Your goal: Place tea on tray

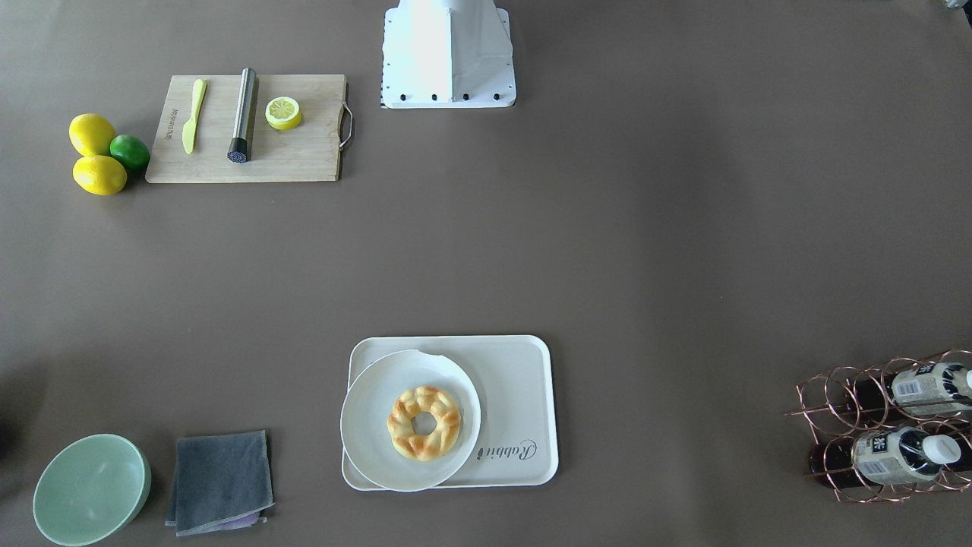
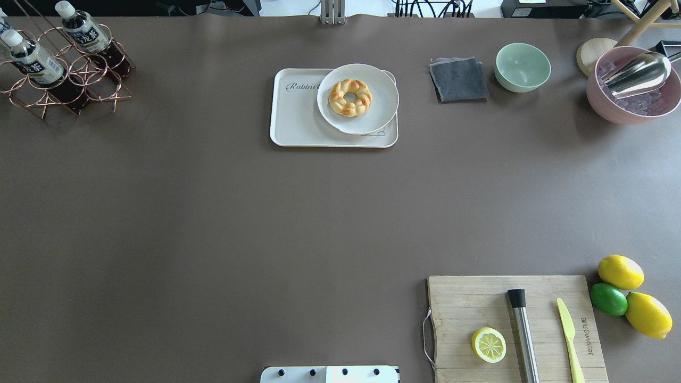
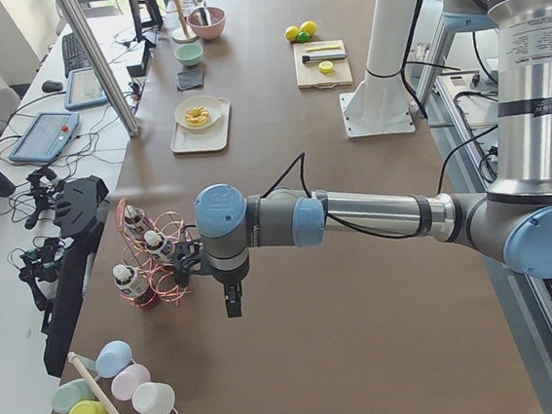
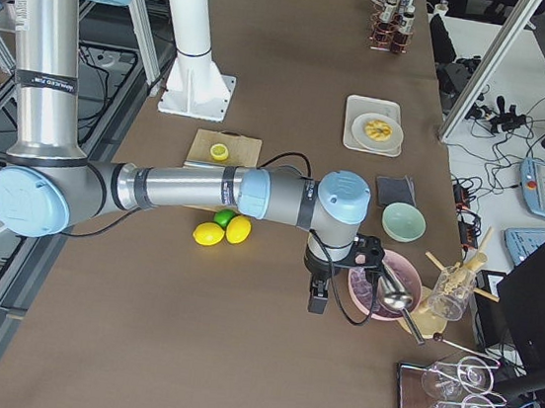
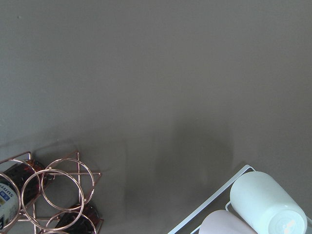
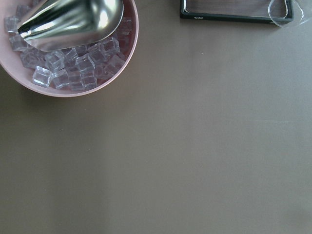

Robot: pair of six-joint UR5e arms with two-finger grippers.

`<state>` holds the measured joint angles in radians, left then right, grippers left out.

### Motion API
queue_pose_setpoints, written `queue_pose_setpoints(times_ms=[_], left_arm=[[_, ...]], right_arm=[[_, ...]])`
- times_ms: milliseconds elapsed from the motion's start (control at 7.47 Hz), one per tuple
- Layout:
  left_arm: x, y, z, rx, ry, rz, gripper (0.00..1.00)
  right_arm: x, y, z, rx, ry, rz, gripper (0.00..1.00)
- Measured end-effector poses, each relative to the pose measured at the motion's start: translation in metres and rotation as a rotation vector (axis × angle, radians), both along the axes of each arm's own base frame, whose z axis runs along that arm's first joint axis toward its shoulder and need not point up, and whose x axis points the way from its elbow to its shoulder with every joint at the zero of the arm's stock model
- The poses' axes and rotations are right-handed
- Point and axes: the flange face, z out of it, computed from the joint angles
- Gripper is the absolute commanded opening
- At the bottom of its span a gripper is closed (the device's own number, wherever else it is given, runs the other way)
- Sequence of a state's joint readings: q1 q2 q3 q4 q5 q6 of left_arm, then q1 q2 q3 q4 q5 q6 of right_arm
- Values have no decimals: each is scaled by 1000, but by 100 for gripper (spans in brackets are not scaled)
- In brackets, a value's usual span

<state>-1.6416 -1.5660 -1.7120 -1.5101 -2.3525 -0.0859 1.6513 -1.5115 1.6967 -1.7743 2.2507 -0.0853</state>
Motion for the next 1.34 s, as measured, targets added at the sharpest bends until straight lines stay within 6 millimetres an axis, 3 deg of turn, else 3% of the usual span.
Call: queue_pose_setpoints(times_ms=[1339], left_arm=[[-3, 3, -13, 24, -2, -8, 98]], right_arm=[[-2, 6, 9, -4, -2, -10, 100]])
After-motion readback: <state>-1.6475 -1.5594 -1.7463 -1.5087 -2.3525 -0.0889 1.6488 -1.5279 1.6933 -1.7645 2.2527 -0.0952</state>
